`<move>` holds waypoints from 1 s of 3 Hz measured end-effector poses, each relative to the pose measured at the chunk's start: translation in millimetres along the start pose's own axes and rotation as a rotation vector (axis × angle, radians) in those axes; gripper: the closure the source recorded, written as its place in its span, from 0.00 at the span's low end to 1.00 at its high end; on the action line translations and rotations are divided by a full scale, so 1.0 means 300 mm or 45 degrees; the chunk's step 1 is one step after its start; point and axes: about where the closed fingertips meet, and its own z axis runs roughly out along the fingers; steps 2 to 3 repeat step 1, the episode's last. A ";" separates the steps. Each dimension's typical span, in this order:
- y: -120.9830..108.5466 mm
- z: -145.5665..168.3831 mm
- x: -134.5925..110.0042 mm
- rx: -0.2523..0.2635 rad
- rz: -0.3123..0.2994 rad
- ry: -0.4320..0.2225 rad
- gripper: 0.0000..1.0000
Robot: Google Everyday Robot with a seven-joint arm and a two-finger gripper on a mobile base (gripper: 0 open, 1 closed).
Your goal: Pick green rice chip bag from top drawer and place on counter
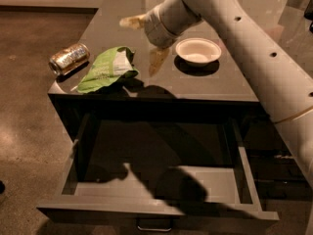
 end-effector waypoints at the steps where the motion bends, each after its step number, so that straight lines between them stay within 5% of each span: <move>1: -0.033 -0.092 0.013 0.000 0.164 0.035 0.00; 3: -0.033 -0.092 0.013 0.000 0.164 0.035 0.00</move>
Offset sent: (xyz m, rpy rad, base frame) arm 0.0000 0.0000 0.0000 0.0000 0.0000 0.0000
